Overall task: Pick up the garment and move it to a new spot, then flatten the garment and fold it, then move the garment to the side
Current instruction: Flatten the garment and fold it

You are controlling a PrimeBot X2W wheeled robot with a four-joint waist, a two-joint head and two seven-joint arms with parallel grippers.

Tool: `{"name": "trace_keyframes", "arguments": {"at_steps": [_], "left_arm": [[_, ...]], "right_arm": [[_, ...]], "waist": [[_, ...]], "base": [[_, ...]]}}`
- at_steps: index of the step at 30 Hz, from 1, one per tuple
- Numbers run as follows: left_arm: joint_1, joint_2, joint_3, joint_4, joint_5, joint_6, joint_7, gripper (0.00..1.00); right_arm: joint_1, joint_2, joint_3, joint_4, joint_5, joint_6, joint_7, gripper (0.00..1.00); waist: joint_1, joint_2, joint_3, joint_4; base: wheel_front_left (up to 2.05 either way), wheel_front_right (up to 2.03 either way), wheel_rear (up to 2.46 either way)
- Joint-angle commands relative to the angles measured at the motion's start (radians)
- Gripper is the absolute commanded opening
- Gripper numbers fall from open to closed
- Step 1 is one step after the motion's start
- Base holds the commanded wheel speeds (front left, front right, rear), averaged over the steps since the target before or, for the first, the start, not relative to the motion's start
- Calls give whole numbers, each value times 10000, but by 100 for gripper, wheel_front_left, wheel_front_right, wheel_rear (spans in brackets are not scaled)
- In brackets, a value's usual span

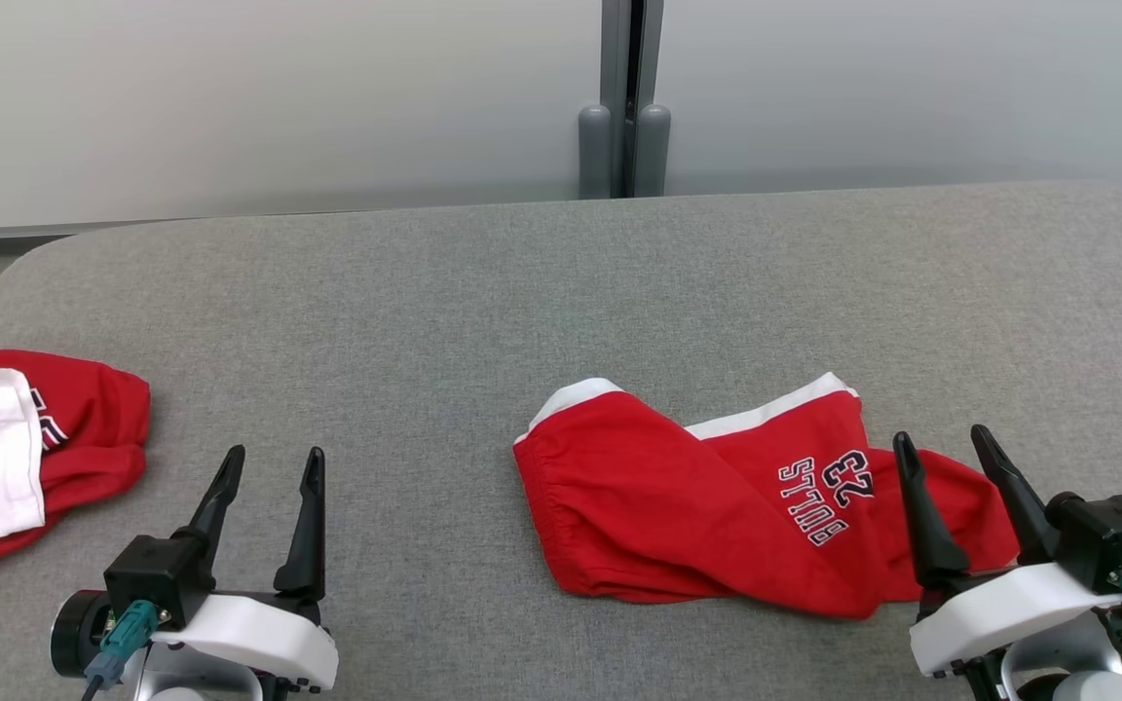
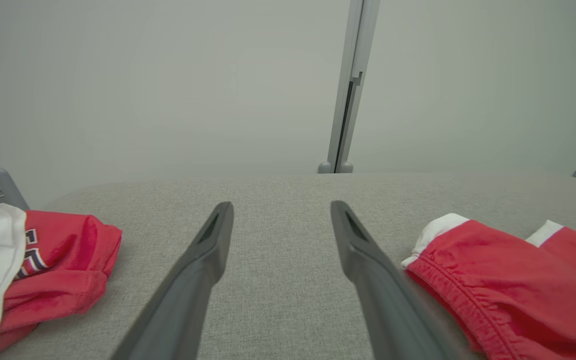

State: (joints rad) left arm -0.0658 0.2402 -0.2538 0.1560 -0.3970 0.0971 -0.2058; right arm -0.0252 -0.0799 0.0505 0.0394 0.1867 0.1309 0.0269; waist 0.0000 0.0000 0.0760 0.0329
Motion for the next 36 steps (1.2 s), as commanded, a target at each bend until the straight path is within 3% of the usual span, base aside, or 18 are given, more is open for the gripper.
{"name": "trace_keyframes", "arguments": {"at_steps": [1,9,17,24,32,34,36], "left_arm": [[-30,58,-2,-25,-26,32,20,100],[-237,-112,-284,-11,-85,-34,212,100],[-1093,-655,-1169,560,-338,-743,1096,100],[-2180,-1356,-1965,2092,-868,-1607,2012,100],[-2939,-1648,-2383,3929,-1535,-2027,2565,98],[-3117,-1650,-2404,4160,-1468,-2037,2380,0],[-3217,-1603,-2400,4289,-1342,-1995,2095,0]], "right_arm": [[49,0,17,-52,27,-3,37,100],[-18,-18,72,-61,47,-3,72,100],[-186,-38,211,-107,102,-3,122,100],[-505,-35,509,-66,169,-3,140,100],[-727,-4,539,99,245,-2,-28,100],[-744,6,518,159,273,-2,-56,100],[-779,19,499,185,271,-2,-81,100]], "waist": [[0,0,-10,13],[0,0,-6,11],[0,0,248,-175],[0,0,797,-588],[0,0,1155,-916],[0,0,1187,-948],[0,0,1214,-954]], "base": [[0,0,0],[0,0,0],[0,0,0],[0,0,0],[0,0,0],[0,0,0],[0,0,0]]}}
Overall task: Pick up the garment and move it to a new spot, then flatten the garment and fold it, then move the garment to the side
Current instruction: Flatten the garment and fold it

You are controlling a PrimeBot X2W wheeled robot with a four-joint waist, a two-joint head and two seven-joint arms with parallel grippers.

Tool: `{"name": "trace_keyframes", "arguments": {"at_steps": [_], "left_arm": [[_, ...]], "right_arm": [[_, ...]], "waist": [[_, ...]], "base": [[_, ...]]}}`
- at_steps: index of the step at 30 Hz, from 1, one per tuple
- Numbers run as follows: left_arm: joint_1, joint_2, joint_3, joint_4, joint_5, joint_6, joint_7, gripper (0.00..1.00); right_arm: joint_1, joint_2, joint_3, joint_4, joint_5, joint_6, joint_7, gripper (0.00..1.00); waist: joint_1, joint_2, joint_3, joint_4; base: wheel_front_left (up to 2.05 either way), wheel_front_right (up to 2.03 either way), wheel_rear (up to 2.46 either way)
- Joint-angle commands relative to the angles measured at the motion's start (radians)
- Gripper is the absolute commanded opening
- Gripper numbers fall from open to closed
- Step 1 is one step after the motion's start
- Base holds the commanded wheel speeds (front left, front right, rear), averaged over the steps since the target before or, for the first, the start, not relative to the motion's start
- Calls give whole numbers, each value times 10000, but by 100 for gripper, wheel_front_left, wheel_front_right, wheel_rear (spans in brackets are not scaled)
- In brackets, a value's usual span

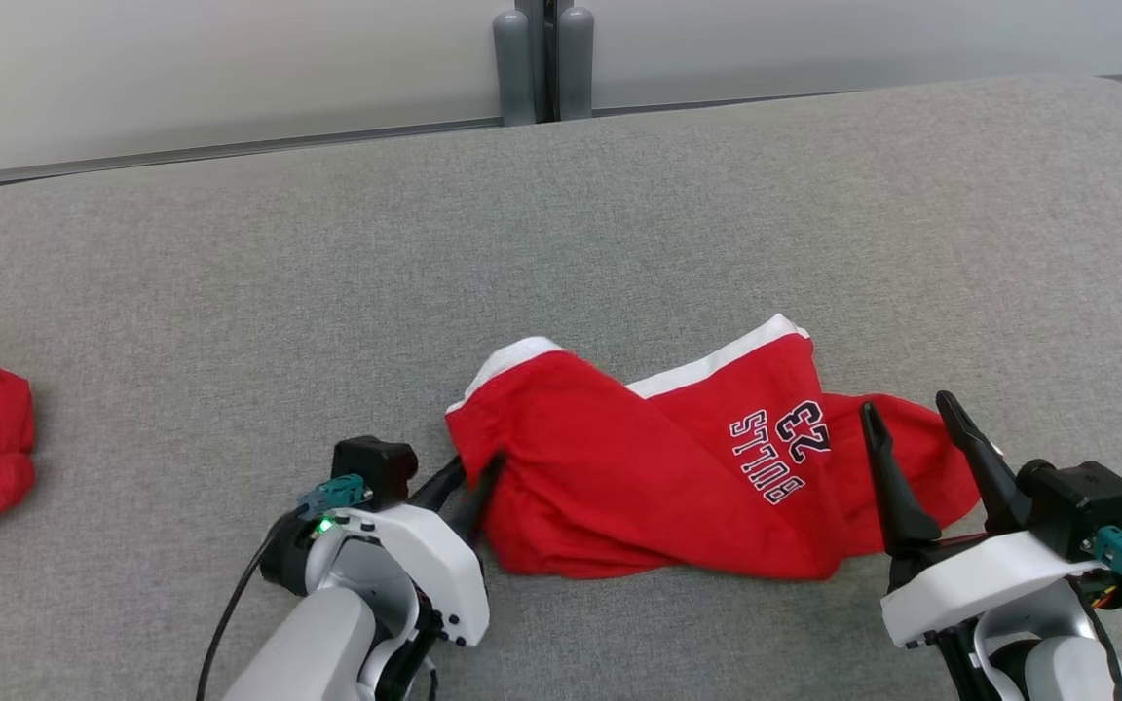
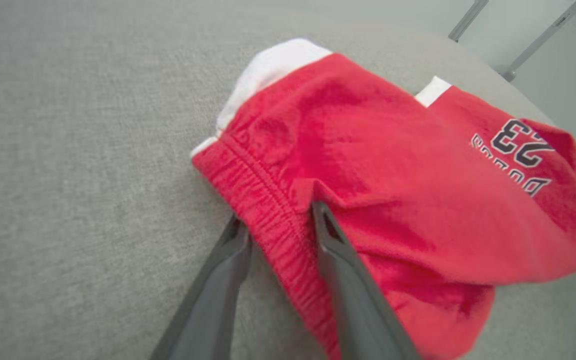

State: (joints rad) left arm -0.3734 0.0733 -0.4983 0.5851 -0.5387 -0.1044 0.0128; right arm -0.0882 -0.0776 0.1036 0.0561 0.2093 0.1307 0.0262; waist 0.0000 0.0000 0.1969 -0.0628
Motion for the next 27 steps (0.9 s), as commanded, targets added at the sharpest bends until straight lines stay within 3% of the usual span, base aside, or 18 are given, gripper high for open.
{"name": "trace_keyframes", "arguments": {"at_steps": [1,8,12,27], "left_arm": [[-222,107,74,17,170,123,-288,0],[-705,391,24,-551,1054,771,-1731,0],[-625,684,-242,-1467,1562,942,-2027,0],[1828,1541,-2256,-2896,1610,187,254,0]], "right_arm": [[-162,3,-47,26,59,0,-82,100],[-140,29,-139,82,95,0,-55,100],[-117,39,-133,106,111,0,8,100],[-63,21,-249,107,167,0,140,100]], "waist": [[0,0,14,11],[0,0,-9,219],[0,0,-75,379],[0,0,-27,684]], "base": [[0,0,0],[0,0,0],[0,0,0],[0,0,0]]}}
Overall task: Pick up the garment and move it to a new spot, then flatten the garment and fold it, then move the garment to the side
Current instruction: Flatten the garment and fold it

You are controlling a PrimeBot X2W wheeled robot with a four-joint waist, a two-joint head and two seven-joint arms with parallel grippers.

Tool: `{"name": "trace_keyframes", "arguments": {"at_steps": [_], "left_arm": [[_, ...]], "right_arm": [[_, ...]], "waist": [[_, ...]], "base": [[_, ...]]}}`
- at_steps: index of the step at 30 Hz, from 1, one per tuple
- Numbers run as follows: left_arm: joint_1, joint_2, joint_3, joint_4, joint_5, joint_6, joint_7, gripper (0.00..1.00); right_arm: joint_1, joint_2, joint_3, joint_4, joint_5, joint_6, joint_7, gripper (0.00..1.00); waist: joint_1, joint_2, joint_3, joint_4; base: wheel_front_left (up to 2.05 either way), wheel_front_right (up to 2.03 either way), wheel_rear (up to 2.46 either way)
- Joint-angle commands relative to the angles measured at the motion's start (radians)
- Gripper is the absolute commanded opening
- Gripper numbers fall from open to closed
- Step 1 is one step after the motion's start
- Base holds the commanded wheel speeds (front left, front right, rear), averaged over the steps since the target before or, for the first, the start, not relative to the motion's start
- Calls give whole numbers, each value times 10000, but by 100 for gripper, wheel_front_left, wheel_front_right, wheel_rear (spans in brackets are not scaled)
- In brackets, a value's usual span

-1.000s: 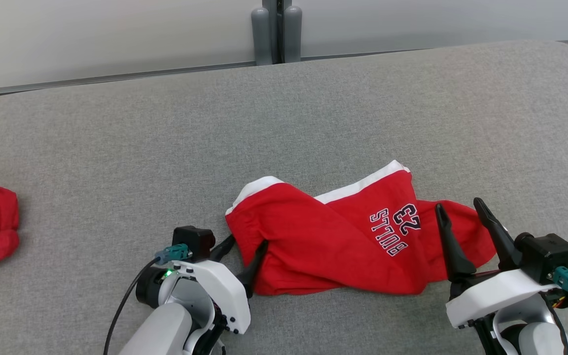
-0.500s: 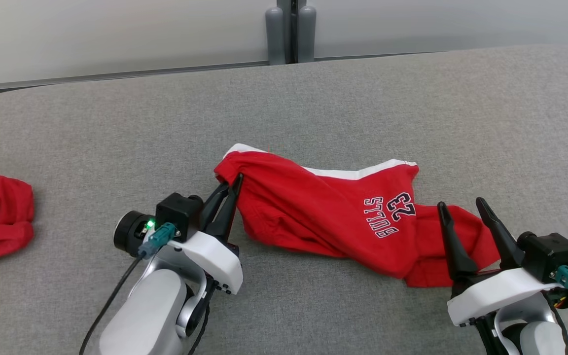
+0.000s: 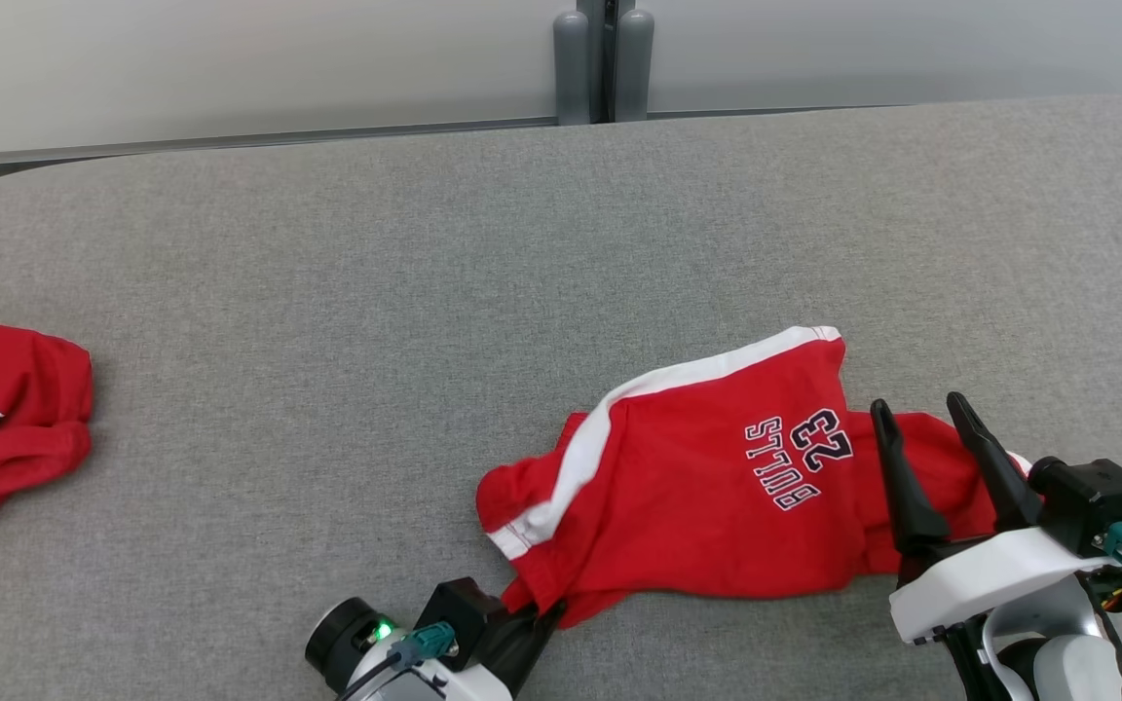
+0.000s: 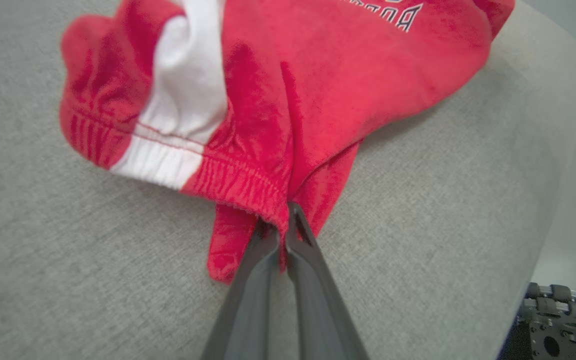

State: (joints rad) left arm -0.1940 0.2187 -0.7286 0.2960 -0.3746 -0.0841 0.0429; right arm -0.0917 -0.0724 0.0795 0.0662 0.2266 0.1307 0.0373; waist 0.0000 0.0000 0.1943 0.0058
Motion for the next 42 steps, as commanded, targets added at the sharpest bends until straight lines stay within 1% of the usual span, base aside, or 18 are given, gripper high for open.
{"name": "trace_keyframes", "arguments": {"at_steps": [1,2,5,6,7,15,19,24,27,29,34,37,42], "left_arm": [[87,120,12,26,-74,-27,33,0],[110,117,19,38,-106,-3,77,0],[200,144,230,88,-216,251,25,0],[211,137,349,98,-257,386,-47,15],[223,128,438,102,-296,499,-137,100],[487,206,1378,-182,-675,1326,-970,100],[544,293,1938,-497,-808,1763,-1595,100],[537,409,2761,-971,-929,2358,-2411,100],[412,494,3299,-1260,-972,2688,-2720,100],[347,570,3621,-1412,-994,2828,-2842,100],[473,753,4164,-1697,-1077,2926,-2993,100],[718,892,4245,-1780,-1121,2911,-2977,100],[1008,969,4106,-1885,-1208,2851,-2701,100]], "right_arm": [[-40,-30,-5,7,-6,0,39,100],[-53,-31,-8,10,-1,0,41,100],[-88,-25,-35,-21,21,0,48,100],[-89,-23,-43,-33,28,0,41,100],[-84,-19,-63,-43,33,0,30,100],[88,0,-227,-46,62,0,18,100],[148,-55,-312,-77,14,0,40,100],[249,-82,-449,-178,-68,0,96,100],[292,-111,-509,-243,-106,0,144,100],[344,-127,-547,-285,-90,0,201,100],[505,-190,-555,-406,-172,0,331,100],[582,-215,-543,-470,-133,0,396,100],[724,-248,-496,-528,-102,0,462,100]], "waist": [[0,0,6,12],[0,0,16,25],[0,0,30,60],[0,0,30,64],[0,0,23,67],[0,0,-213,85],[0,0,-342,120],[0,0,-525,194],[0,0,-655,233],[0,0,-757,264],[0,0,-1013,265],[0,0,-1164,248],[0,0,-1323,224]], "base": [[0,0,0],[0,0,0],[0,0,0],[0,0,0],[0,0,0],[0,0,0],[0,0,0],[0,0,0],[0,0,0],[0,0,0],[0,0,0],[0,0,0],[0,0,0]]}}
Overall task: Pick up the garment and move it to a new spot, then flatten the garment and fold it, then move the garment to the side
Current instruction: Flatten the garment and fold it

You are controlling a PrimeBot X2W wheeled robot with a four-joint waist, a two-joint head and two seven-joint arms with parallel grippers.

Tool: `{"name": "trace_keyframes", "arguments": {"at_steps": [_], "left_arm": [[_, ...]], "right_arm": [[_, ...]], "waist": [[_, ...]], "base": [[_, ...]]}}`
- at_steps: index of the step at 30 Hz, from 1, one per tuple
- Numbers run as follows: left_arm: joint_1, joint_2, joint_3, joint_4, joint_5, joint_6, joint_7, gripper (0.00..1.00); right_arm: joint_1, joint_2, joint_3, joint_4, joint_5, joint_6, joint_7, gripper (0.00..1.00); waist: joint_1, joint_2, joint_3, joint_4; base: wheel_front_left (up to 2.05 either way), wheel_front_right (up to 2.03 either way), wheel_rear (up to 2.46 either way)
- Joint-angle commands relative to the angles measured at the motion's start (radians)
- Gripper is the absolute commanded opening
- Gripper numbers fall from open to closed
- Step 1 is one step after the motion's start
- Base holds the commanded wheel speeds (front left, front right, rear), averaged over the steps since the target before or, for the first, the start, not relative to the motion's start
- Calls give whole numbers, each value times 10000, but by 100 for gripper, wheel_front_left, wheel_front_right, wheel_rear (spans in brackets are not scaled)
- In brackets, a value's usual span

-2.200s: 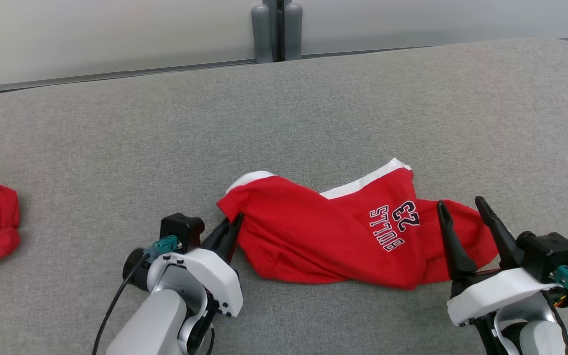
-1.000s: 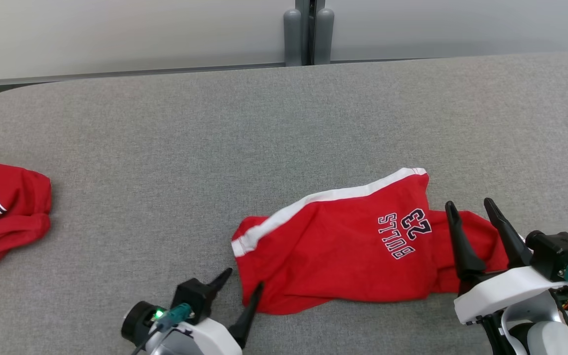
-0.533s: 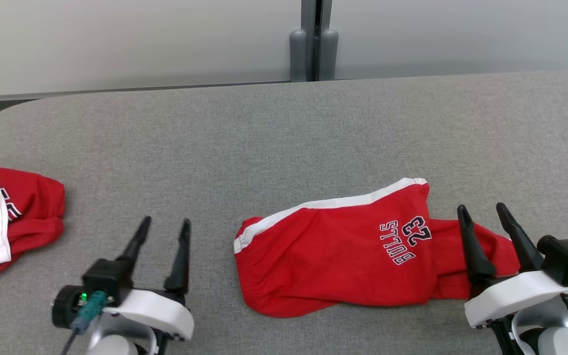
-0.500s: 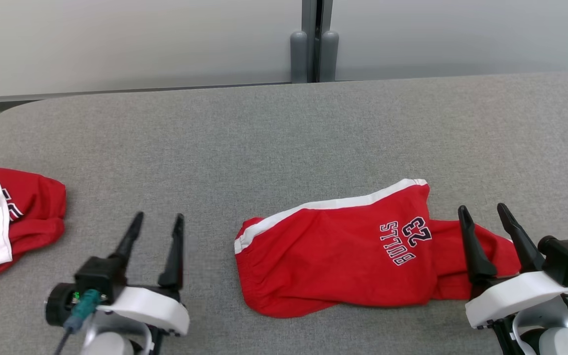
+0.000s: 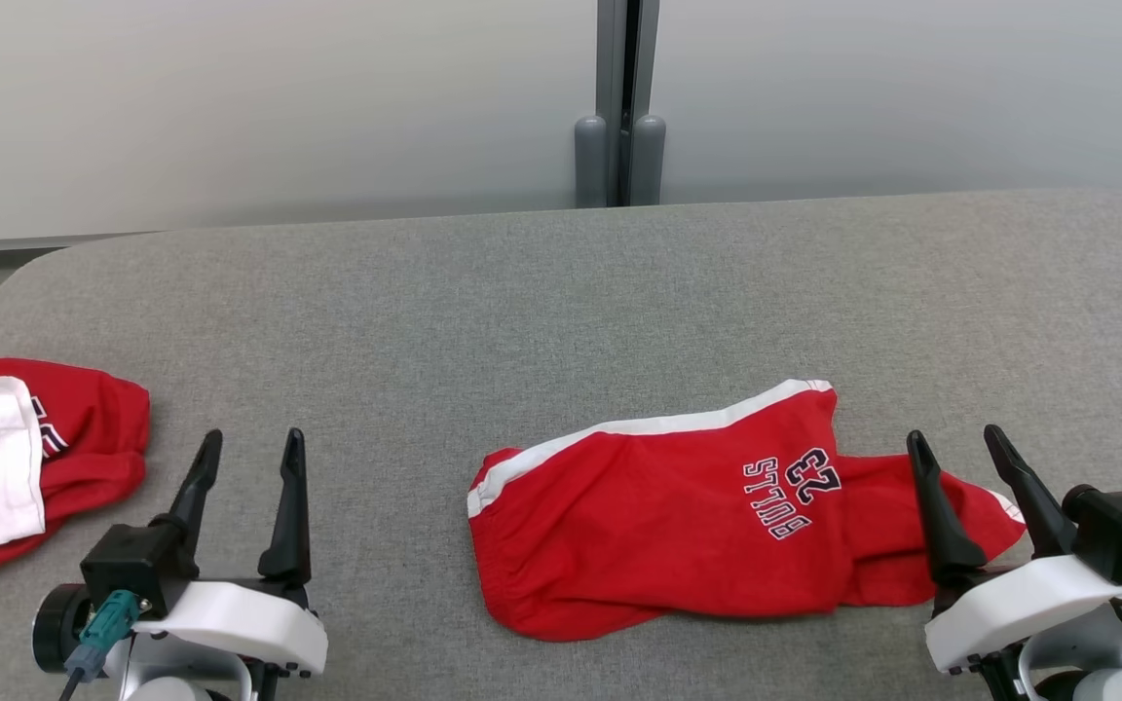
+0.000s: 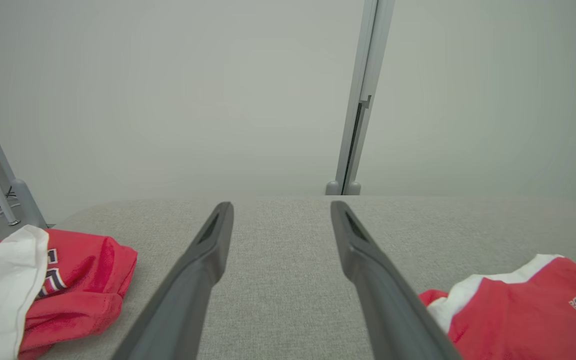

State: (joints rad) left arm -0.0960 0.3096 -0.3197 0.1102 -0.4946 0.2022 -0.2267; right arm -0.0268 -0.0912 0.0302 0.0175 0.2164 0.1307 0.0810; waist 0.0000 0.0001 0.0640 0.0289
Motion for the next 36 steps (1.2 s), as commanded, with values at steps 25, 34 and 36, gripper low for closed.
{"name": "trace_keyframes", "arguments": {"at_steps": [25,34,36], "left_arm": [[13,76,-594,-82,-137,-149,731,100],[-1351,-709,-1956,1551,-542,-1545,2075,100],[-1482,-890,-2098,2007,-774,-1810,2354,100]], "right_arm": [[283,73,52,-96,101,0,127,100],[-69,123,316,-33,177,0,94,100],[-116,131,329,-2,206,0,71,100]], "waist": [[0,-1,-323,-74],[0,-1,182,-330],[0,-1,285,-425]], "base": [[0,0,0],[0,0,0],[0,0,0]]}}
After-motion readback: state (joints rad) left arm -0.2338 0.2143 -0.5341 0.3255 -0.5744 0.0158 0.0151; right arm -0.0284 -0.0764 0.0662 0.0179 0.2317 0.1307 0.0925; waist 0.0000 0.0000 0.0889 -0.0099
